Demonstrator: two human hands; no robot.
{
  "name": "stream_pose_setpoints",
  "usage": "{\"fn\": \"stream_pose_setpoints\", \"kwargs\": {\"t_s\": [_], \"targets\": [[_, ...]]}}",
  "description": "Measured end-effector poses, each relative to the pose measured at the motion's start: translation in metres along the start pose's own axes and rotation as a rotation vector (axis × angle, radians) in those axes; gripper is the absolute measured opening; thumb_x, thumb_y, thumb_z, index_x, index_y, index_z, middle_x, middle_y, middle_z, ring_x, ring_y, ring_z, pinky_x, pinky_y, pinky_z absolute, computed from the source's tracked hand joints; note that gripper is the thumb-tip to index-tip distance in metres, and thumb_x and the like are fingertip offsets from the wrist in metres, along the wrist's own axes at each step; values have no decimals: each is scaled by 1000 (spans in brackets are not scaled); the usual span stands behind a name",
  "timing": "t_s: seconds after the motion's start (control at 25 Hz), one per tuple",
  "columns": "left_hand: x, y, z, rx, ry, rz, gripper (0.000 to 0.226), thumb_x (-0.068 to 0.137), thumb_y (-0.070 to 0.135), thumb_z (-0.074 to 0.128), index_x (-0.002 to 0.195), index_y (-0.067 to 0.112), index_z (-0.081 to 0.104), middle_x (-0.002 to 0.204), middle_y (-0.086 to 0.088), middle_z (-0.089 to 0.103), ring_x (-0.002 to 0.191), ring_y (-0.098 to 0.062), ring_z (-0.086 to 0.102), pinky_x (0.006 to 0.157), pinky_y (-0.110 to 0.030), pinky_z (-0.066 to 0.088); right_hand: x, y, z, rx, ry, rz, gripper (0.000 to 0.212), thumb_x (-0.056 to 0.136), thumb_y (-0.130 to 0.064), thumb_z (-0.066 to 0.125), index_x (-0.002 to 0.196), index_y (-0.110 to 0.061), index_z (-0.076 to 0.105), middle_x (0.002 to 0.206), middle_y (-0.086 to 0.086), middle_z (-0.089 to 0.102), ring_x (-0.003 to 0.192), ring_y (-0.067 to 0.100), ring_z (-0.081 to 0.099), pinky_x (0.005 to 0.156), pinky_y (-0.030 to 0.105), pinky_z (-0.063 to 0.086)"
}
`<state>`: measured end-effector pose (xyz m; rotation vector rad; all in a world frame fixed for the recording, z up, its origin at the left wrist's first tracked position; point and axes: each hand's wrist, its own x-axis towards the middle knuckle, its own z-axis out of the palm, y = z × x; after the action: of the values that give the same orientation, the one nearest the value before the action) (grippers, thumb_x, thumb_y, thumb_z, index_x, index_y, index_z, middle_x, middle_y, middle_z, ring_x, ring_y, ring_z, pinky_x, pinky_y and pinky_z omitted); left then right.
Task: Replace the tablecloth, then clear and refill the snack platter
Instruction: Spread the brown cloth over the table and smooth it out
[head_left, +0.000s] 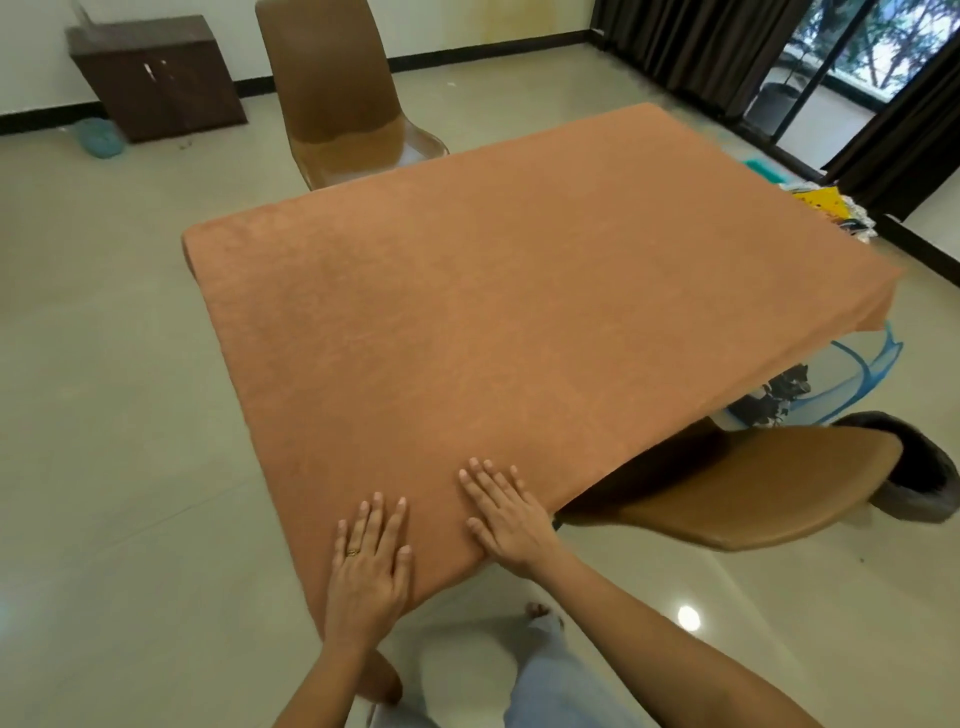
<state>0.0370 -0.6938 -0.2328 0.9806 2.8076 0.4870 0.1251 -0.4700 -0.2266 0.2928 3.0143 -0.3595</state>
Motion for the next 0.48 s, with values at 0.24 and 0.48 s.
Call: {"fn": "stream_pose_setpoints", "kwargs": {"t_s": [0.24, 0.48], "targets": [[15, 47, 11, 49, 75, -169, 63, 86, 42, 32, 139, 13, 49, 147, -16, 42, 136, -30, 36, 115, -50, 13, -5, 136, -45, 3, -6, 129, 66, 97, -56, 9, 151, -20, 9, 158, 2, 7, 146, 24, 5, 114, 35, -10], [80, 192, 50, -152, 44, -277, 67, 94, 50, 16, 151, 17, 23, 157, -11, 18, 145, -30, 16, 117, -47, 4, -1, 103, -33, 34, -107, -188, 77, 91, -40, 31, 150, -15, -11, 153, 1, 24, 141, 20, 29, 112, 42, 11]]}}
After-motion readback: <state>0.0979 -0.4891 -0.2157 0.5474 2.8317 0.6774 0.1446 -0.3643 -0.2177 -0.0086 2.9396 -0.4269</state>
